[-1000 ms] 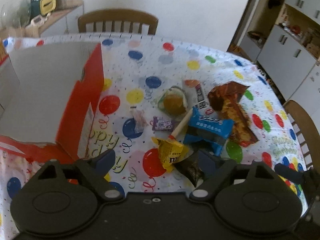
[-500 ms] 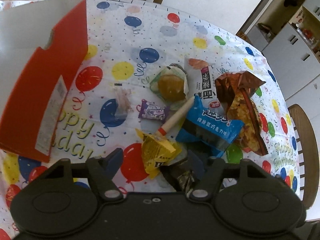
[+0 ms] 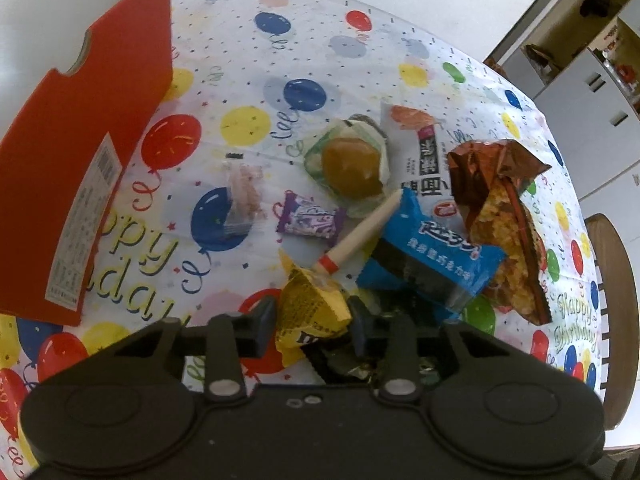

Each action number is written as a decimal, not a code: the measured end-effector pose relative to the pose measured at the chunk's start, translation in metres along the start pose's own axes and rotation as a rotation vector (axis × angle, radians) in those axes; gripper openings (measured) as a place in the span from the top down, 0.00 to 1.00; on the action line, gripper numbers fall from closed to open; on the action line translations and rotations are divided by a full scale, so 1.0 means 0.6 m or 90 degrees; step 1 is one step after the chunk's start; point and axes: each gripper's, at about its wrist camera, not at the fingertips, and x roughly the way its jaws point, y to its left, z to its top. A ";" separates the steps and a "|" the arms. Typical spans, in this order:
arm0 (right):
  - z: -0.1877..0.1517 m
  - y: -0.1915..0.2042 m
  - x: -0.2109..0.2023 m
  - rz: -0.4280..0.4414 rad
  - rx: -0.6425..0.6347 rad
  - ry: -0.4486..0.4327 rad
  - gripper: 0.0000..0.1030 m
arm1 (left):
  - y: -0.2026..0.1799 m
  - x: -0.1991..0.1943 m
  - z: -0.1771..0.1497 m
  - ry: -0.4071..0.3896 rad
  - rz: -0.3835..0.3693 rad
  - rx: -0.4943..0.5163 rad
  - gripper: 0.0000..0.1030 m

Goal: Organize snacks
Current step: 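Grasp the yellow M&M's packet with the left gripper while the right grasps the dark chocolate bar, then carry the yellow packet and dark bar with both grippers over the red box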

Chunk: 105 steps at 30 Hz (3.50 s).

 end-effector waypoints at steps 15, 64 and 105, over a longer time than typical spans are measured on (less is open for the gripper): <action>0.009 0.005 -0.053 0.028 0.008 -0.024 0.52 | 0.015 -0.037 -0.008 -0.016 -0.016 0.003 0.71; 0.018 0.024 -0.017 0.114 -0.157 0.063 0.65 | 0.114 -0.212 -0.041 -0.094 -0.038 0.095 0.71; 0.255 0.288 -0.021 0.061 -0.090 -0.050 0.65 | 0.291 -0.310 0.069 -0.197 0.065 0.119 0.71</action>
